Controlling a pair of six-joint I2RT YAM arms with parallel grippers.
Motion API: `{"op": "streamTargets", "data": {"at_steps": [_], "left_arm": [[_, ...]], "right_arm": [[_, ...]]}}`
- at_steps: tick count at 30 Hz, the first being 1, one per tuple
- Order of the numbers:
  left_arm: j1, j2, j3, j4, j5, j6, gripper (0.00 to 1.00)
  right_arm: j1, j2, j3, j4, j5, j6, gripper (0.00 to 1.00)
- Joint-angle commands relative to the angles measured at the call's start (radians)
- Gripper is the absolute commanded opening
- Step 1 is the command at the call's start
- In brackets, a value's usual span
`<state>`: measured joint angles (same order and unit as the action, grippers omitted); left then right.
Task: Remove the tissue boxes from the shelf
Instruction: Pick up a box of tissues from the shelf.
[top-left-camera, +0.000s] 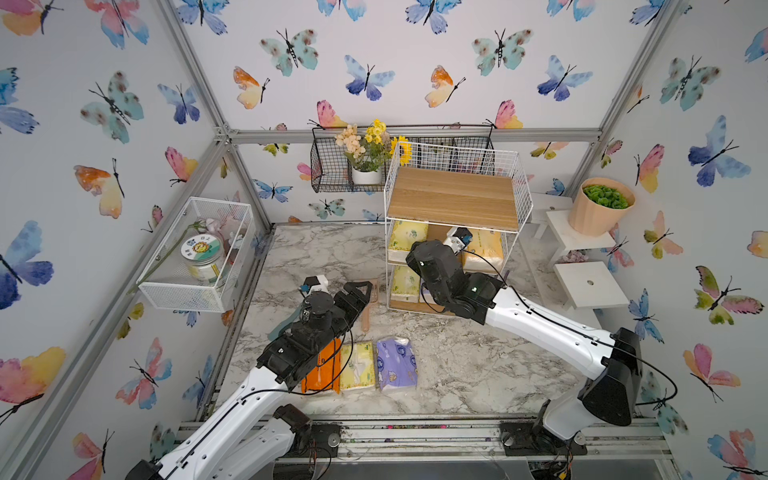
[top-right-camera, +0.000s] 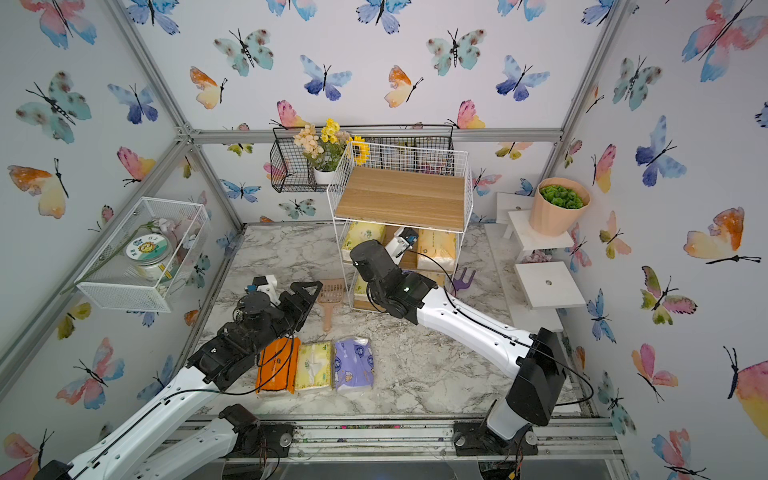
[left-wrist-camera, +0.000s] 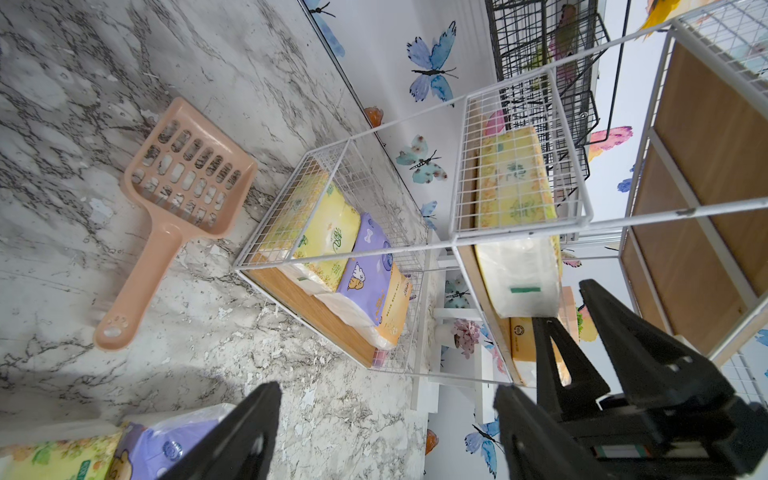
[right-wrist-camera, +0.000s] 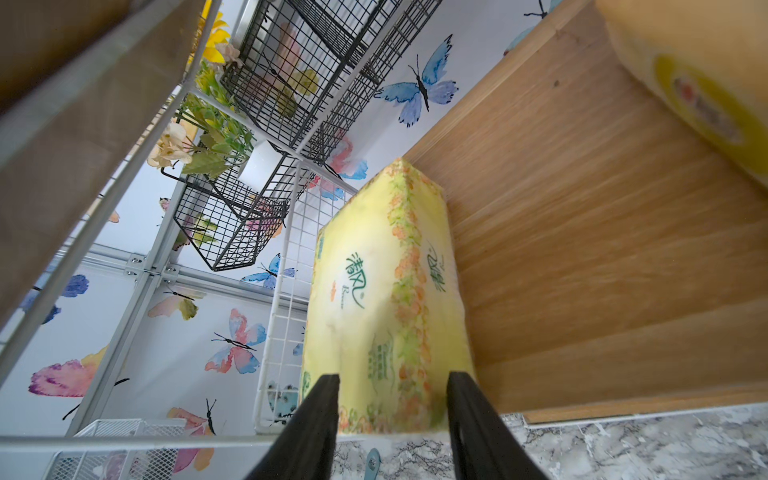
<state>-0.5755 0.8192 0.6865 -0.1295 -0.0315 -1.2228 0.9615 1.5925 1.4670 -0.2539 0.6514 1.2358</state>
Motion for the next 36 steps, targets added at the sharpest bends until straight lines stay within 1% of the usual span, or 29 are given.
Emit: {"op": "streamTargets", "data": {"at_steps": [1,5,10,11,15,16,18,24,30,36], "left_arm": [[0.006,-0.014,-0.002,0.013,0.025,0.023,0.85],[0.007,-0.014,0.004,0.007,0.024,0.026,0.85],[0.008,-0.016,0.007,0.011,0.024,0.012,0.86],[0.009,-0.018,0.007,0.013,0.025,0.002,0.87],[0.014,-0.013,0.004,0.065,0.058,-0.062,0.90],[0.015,-0.008,0.005,0.086,0.071,-0.083,0.91],[0.016,0.006,0.019,0.109,0.083,-0.106,0.93],[0.017,0.065,0.071,0.147,0.106,-0.121,0.96],[0.017,0.121,0.091,0.215,0.131,-0.116,1.00],[0.017,0.206,0.116,0.299,0.187,-0.086,0.99]], "right_arm": [[-0.006,0.012,-0.027,0.038,0.008,-0.020,0.44],[-0.007,0.016,-0.035,0.064,0.008,-0.035,0.35],[-0.009,0.016,-0.036,0.080,-0.011,-0.059,0.17],[-0.009,0.012,-0.038,0.082,-0.017,-0.061,0.13],[-0.009,-0.008,-0.063,0.097,-0.018,-0.059,0.04],[-0.009,-0.015,-0.070,0.097,-0.050,-0.059,0.02],[-0.009,-0.028,-0.082,0.100,-0.065,-0.058,0.02],[-0.009,-0.089,-0.133,0.121,-0.113,-0.053,0.02],[-0.009,-0.159,-0.174,0.105,-0.185,-0.056,0.02],[-0.009,-0.227,-0.216,0.075,-0.243,-0.055,0.02]]}}
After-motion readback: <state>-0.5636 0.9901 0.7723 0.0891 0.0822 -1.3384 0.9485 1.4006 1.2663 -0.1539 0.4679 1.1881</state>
